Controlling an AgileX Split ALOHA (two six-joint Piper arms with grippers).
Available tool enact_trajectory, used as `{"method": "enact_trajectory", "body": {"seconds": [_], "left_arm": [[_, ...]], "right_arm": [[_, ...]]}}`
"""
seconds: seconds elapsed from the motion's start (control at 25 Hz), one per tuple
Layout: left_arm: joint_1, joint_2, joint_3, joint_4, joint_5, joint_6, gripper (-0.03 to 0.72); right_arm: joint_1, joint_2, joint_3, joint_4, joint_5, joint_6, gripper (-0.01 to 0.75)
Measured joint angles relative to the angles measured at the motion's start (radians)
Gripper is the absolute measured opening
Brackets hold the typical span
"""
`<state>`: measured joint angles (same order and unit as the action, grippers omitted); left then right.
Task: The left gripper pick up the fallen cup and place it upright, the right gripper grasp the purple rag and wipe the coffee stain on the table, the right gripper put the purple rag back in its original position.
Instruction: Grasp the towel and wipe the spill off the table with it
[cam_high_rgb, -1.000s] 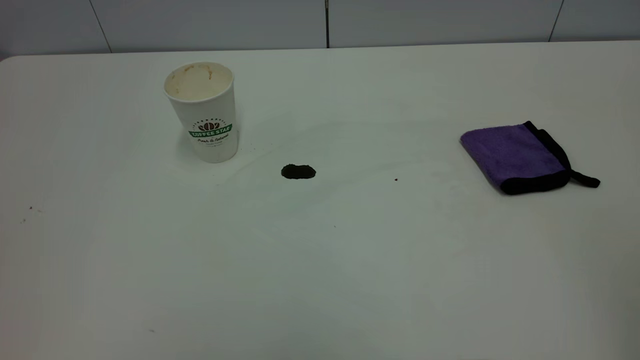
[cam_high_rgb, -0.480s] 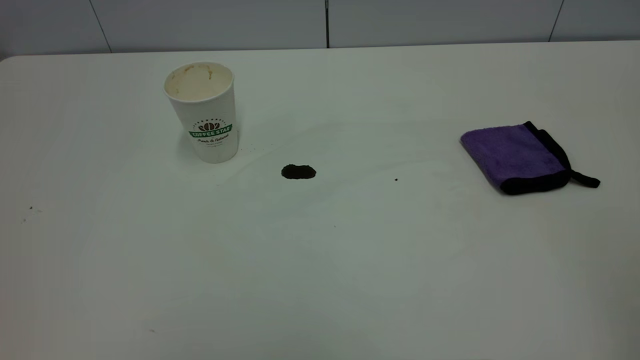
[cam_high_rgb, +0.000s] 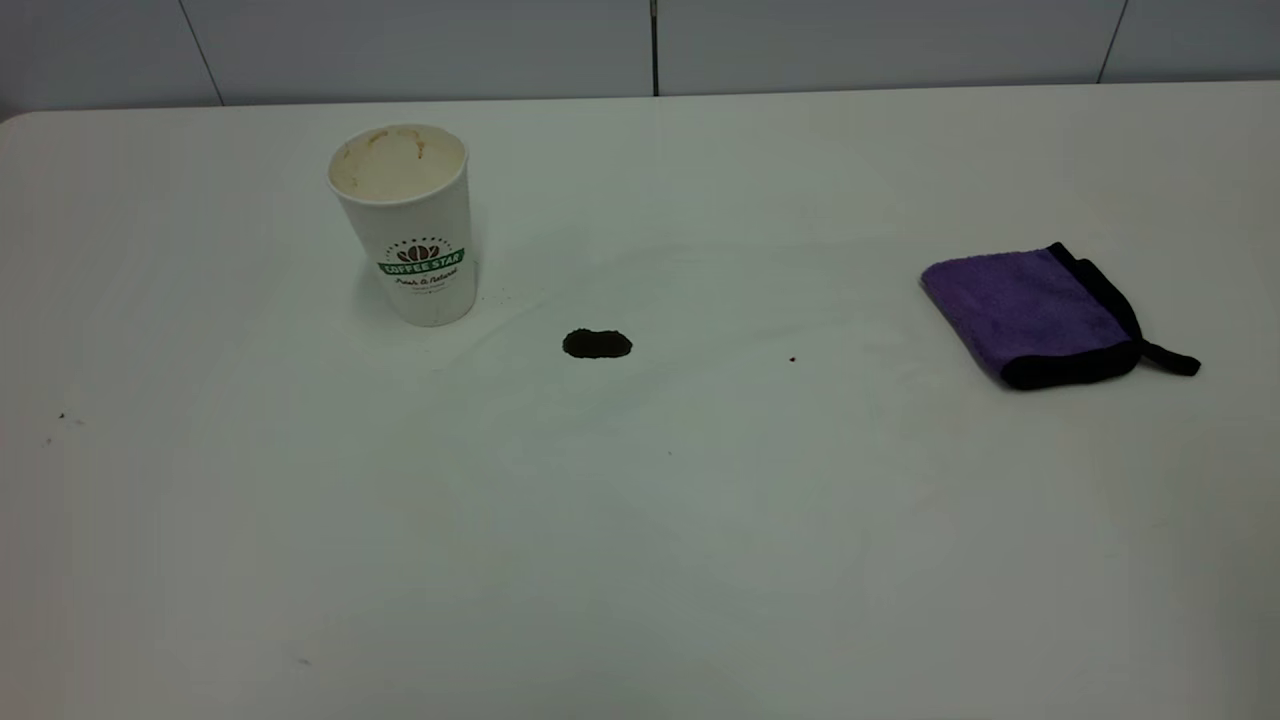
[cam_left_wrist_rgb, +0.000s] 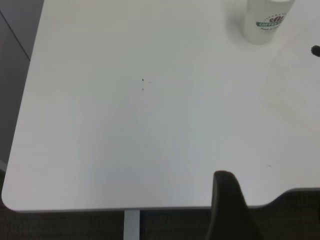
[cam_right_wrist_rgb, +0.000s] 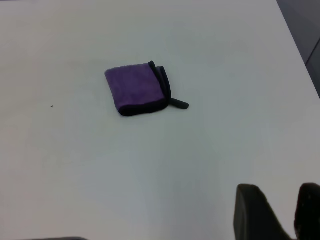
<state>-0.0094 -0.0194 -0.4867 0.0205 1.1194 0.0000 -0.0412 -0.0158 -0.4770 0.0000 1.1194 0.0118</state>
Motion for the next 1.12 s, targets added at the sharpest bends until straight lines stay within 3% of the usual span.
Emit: {"method": "enact_trajectory", "body": {"seconds": [0.8,0.96,1.12], "left_arm": [[0.000,0.000,0.000,0.000,0.000,0.000,0.464],[0.000,0.000,0.000,0.000,0.000,0.000,0.464],[0.000,0.000,0.000,0.000,0.000,0.000,0.464]], "right_arm": [[0.000,0.025,-0.002,0.000,0.000,0.054,0.246],[0.003,0.265,-0.074,0.000,-0.050,0.092,0.362],[0.003,0.616,-0.200,-0.013,-0.212,0.038,0.590]]}}
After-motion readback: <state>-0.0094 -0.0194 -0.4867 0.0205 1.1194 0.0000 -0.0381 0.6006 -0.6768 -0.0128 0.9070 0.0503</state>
